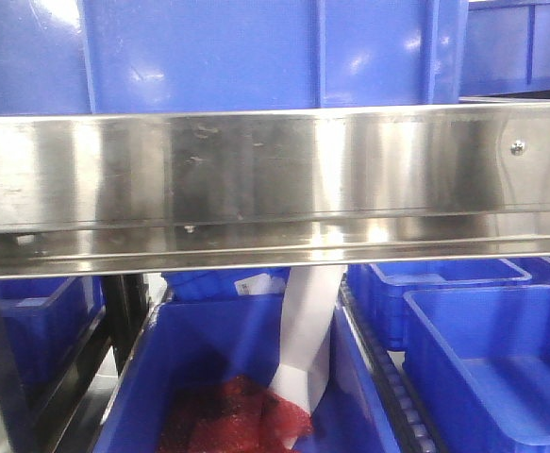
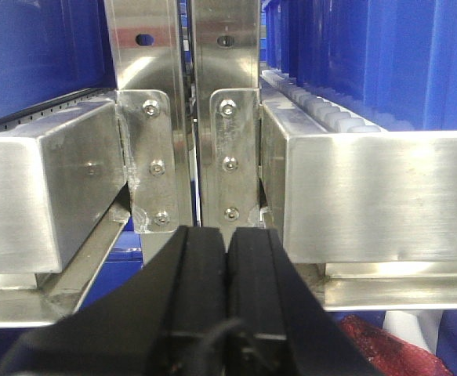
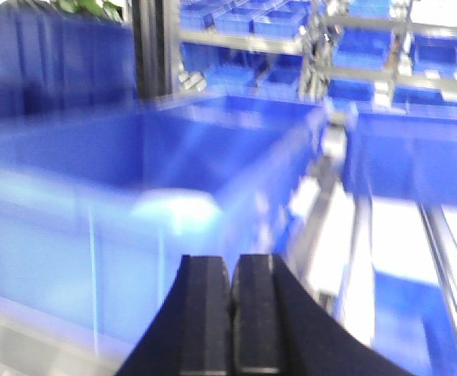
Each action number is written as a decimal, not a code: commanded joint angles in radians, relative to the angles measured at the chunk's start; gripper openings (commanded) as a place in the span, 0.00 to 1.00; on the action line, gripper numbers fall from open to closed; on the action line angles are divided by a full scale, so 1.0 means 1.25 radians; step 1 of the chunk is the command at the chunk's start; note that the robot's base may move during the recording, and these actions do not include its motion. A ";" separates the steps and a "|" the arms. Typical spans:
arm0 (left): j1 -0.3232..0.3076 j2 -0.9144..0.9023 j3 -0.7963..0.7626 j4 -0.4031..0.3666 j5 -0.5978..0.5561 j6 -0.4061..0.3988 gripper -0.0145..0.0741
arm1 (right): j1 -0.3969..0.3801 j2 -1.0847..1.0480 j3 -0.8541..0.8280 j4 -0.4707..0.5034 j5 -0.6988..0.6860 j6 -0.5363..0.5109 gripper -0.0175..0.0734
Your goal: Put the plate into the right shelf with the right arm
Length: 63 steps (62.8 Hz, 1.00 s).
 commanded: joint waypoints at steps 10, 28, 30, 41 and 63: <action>0.002 -0.009 0.007 -0.003 -0.063 -0.002 0.11 | 0.000 -0.064 0.048 -0.012 -0.033 0.003 0.25; 0.002 -0.009 0.007 -0.003 -0.063 -0.002 0.11 | 0.000 -0.062 0.049 -0.012 -0.021 0.003 0.25; 0.002 -0.009 0.007 -0.003 -0.063 -0.002 0.11 | 0.000 -0.062 0.049 -0.012 -0.021 0.003 0.25; 0.002 -0.009 0.007 -0.003 -0.063 -0.002 0.11 | -0.046 -0.063 0.069 -0.005 -0.045 -0.044 0.25; 0.002 -0.009 0.007 -0.003 -0.063 -0.002 0.11 | -0.331 -0.157 0.344 0.253 -0.349 -0.302 0.25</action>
